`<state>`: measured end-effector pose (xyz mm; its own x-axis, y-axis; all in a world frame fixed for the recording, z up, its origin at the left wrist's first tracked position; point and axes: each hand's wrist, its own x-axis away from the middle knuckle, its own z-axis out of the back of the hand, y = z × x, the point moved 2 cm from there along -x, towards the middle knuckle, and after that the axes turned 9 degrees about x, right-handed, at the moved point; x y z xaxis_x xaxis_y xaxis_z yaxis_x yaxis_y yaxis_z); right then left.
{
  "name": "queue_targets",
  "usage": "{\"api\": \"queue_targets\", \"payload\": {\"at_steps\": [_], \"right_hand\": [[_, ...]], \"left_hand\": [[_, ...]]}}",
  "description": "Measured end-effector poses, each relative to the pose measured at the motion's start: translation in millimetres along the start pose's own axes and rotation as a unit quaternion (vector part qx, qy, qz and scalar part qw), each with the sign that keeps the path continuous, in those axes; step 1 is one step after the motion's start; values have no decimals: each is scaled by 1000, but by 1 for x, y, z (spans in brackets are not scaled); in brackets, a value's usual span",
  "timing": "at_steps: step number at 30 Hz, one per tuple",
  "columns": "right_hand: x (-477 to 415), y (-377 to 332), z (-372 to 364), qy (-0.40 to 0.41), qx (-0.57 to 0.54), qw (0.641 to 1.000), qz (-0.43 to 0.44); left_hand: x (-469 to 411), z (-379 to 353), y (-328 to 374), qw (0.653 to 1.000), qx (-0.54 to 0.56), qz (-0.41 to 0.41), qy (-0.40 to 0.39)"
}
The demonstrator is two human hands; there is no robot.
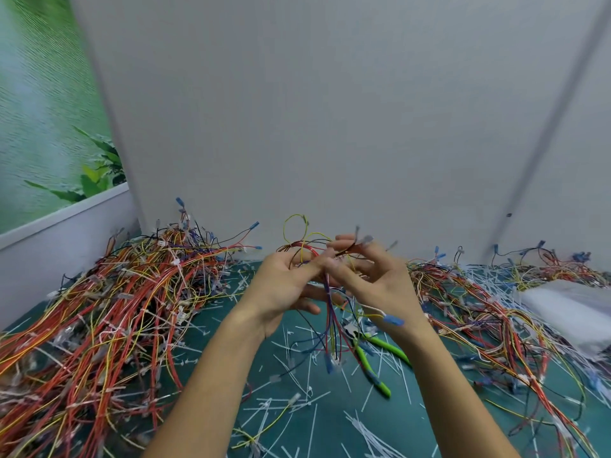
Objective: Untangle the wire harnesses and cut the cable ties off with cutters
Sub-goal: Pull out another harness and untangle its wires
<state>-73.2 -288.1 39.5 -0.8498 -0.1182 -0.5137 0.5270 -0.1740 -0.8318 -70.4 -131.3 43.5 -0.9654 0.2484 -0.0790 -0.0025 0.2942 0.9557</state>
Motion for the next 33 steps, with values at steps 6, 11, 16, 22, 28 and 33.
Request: {"api": "queue_targets", "payload": {"at_steps": [6,11,16,22,28,33], "right_hand": [[-4,1,10,80,-39,996,-33],[-6,2,13,103,-98,986,-89],[-8,3,16,104,-115,982,-109],[-9,4,23,65,-143,980,-120],[-9,8,24,72,-107,984,-122],[-10,7,21,37,-154,979,-131]], "left_hand": [[2,-13,-1,998,10,-54,2],[4,-17,-2,995,19,-67,-73],[4,-16,-4,992,35,-67,-102],[2,-10,-6,993,55,-48,-98],[2,-8,-8,994,40,-44,-90],[1,-7,-6,994,21,-78,-77]]}}
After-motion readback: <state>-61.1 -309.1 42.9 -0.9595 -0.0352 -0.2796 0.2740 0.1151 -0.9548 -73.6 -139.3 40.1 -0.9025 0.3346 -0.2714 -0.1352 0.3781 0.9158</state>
